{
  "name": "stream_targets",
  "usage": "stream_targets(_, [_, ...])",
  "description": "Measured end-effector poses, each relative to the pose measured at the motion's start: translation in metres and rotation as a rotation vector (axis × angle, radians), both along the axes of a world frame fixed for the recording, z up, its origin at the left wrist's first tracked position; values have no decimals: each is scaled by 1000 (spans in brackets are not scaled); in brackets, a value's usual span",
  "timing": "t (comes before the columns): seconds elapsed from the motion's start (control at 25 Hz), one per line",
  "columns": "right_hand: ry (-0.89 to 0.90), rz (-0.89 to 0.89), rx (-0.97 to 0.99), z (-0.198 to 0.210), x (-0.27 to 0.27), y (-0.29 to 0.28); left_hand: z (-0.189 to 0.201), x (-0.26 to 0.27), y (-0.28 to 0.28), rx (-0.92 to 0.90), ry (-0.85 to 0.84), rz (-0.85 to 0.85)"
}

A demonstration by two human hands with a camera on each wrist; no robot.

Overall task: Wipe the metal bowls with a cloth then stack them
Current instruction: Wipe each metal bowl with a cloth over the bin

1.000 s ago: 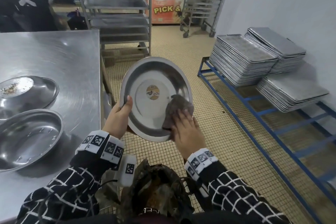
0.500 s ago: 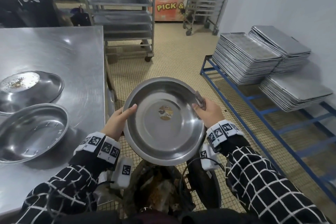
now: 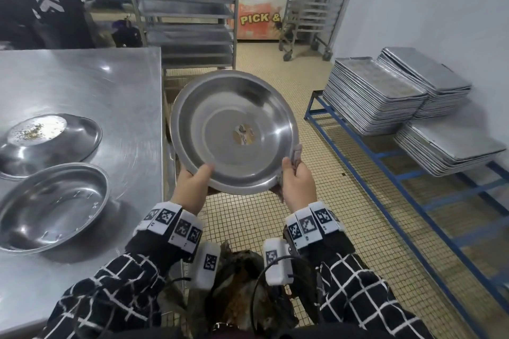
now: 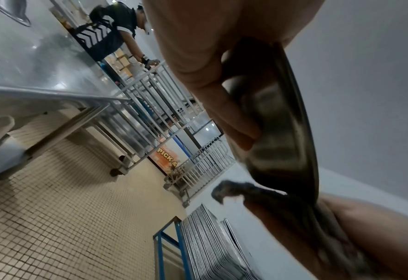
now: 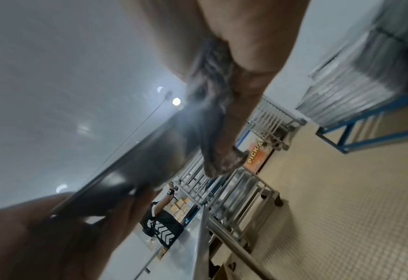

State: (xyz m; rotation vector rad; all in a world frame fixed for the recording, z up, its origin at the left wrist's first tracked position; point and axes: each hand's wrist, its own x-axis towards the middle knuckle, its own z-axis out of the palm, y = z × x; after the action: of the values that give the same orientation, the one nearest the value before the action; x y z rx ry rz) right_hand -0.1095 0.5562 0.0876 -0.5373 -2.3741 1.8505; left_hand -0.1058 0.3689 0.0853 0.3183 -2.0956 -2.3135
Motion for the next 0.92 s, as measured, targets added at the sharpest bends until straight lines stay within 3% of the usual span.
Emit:
stream_targets(0.08, [18, 30, 94, 2, 6, 2, 2, -5, -9, 10, -18, 57])
stream_targets(0.24, [223, 105, 305, 2, 12, -10, 0, -6, -18, 10, -42, 84])
stream_targets(0.4, [434, 658, 757, -14, 26, -54, 9, -5, -12, 6, 1, 37])
stream_targets(0.48, [452, 845, 899, -26, 31, -57, 18, -5, -14, 7, 52, 31])
stream_targets(0.72, [232, 602, 1231, -42, -8, 6, 25, -13, -26, -110, 94, -26])
stream_targets(0.8, [257, 579, 1159, -41, -4, -4, 29, -13, -19, -121, 110, -32])
stream_targets(0.92, [435, 615, 865, -46, 23, -33, 31, -13, -15, -146, 123, 4])
